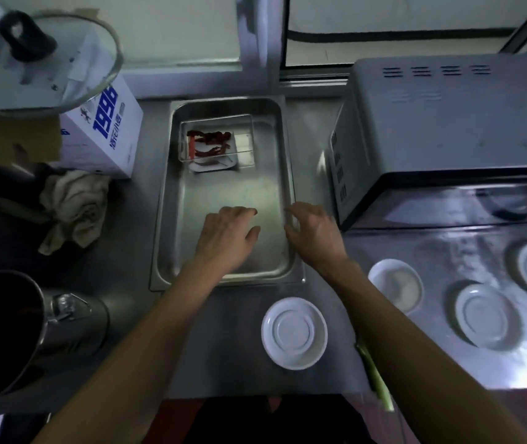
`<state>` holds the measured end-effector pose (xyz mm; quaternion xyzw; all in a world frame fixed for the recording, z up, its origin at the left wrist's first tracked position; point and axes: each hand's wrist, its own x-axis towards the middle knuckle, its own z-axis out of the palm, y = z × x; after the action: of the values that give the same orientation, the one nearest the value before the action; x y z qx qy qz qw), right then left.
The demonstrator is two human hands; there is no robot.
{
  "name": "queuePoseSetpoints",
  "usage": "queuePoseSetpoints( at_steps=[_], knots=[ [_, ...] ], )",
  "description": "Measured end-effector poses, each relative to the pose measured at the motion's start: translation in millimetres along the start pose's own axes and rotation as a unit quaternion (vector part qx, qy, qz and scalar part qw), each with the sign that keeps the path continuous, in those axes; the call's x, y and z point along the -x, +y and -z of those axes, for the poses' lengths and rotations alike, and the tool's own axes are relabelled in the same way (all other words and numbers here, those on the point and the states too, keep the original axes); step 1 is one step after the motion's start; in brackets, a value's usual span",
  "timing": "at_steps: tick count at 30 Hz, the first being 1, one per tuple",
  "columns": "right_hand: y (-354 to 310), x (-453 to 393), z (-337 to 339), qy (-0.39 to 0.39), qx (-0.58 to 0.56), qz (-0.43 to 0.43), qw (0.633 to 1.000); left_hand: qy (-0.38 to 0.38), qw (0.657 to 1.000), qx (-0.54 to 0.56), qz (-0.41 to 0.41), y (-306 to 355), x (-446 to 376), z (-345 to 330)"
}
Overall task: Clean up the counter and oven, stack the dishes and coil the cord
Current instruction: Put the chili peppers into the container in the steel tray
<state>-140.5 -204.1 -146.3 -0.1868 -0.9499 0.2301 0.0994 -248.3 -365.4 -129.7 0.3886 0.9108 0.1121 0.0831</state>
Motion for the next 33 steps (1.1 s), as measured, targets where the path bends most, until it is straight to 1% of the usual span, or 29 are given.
queuePoseSetpoints(
  at_steps=[9, 14, 17, 21, 25, 30, 33],
  knots=[
    [4, 113, 28, 0.049, 0.010, -0.124, 0.991, -0.025, 0.994, 0.034, -0.105, 38, 42, -14],
    [15, 175, 47, 0.063, 0.000, -0.207, 0.976, -0.048, 0.984, 0.051, -0.162, 80, 61, -26],
    [28, 211, 61, 0.096, -0.022, -0.246, 0.964, -0.056, 0.976, 0.048, -0.205, 111, 67, -30],
    [55, 255, 85, 0.117, -0.033, -0.299, 0.947, -0.070, 0.964, 0.038, -0.254, 163, 71, -41],
    [87, 302, 114, 0.153, -0.027, -0.334, 0.930, -0.083, 0.948, 0.043, -0.303, 234, 82, -54],
    [133, 359, 147, 0.187, -0.036, -0.364, 0.912, -0.112, 0.933, 0.022, -0.342, 327, 100, -75],
    [163, 392, 163, 0.208, -0.050, -0.382, 0.899, -0.117, 0.924, 0.021, -0.363, 375, 113, -86]
  ],
)
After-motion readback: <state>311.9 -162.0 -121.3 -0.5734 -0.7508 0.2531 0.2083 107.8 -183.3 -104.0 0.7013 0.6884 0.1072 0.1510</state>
